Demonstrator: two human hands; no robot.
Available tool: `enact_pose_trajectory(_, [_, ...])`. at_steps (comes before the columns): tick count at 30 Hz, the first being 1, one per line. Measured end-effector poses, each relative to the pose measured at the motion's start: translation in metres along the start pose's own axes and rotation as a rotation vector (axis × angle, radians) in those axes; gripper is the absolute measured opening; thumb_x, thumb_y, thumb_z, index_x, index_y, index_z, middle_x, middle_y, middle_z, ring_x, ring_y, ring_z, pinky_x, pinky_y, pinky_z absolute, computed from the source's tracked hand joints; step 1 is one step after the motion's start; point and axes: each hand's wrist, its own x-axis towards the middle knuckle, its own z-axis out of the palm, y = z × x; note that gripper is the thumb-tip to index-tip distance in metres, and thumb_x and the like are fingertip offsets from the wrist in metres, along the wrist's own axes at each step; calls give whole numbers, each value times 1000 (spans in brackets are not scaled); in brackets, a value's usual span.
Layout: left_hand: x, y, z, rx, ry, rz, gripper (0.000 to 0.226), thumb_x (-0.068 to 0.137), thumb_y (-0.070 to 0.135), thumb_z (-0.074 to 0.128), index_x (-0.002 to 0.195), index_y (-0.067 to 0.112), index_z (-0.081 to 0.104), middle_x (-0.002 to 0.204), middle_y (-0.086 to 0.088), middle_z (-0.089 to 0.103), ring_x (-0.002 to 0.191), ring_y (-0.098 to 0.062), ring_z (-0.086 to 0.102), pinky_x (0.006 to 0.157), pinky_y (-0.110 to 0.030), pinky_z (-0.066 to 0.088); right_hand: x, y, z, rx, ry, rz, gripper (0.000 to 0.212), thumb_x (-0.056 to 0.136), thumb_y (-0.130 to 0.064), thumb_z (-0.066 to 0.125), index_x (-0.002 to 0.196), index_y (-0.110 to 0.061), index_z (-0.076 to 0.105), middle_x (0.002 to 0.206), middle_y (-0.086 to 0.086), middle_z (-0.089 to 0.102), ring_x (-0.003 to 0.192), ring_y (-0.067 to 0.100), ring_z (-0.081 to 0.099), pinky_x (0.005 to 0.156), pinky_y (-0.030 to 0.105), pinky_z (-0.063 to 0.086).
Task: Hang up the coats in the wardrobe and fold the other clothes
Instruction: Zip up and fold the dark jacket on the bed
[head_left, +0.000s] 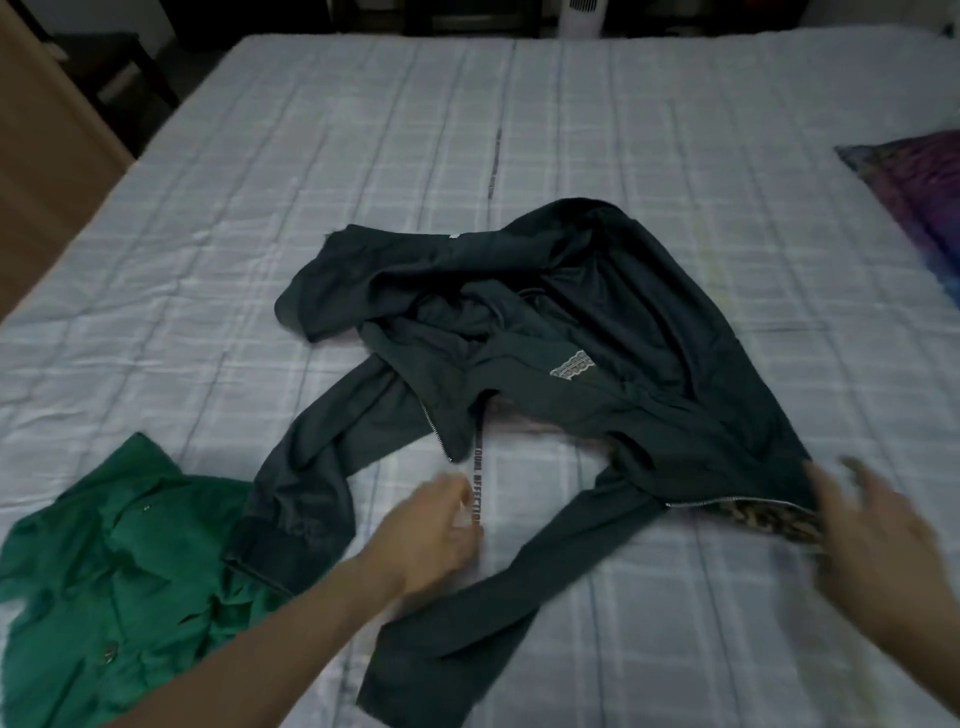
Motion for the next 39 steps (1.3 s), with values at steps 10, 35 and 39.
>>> enact_pose_trajectory(10, [107, -14, 1, 355, 330, -173, 33, 88, 9, 50, 120, 18, 52, 117, -5, 61, 106, -26, 55, 79, -34, 37, 8, -118, 46, 196, -155, -186, 19, 94, -27, 52, 108, -15, 53, 101, 4, 50, 96, 25, 55, 79, 38, 50])
enact_pose_trajectory(35, [-252, 89, -271, 541, 299, -141, 22, 87, 33, 54, 106, 38, 63, 108, 5, 66, 100, -21, 62, 80, -35, 52, -213, -23, -263, 110, 64, -298, 27, 91, -43, 47, 113, -32, 58, 112, 2, 68, 98, 23, 64, 76, 31, 49])
enact_pose_trajectory(39, [-319, 134, -324, 639, 512, -76, 23, 87, 28, 52, 107, 33, 63, 112, 0, 63, 105, -27, 60, 75, -35, 46, -272, -18, -319, 85, 287, -243, 30, 92, -44, 42, 114, -32, 58, 116, 2, 67, 104, 26, 63, 81, 36, 49])
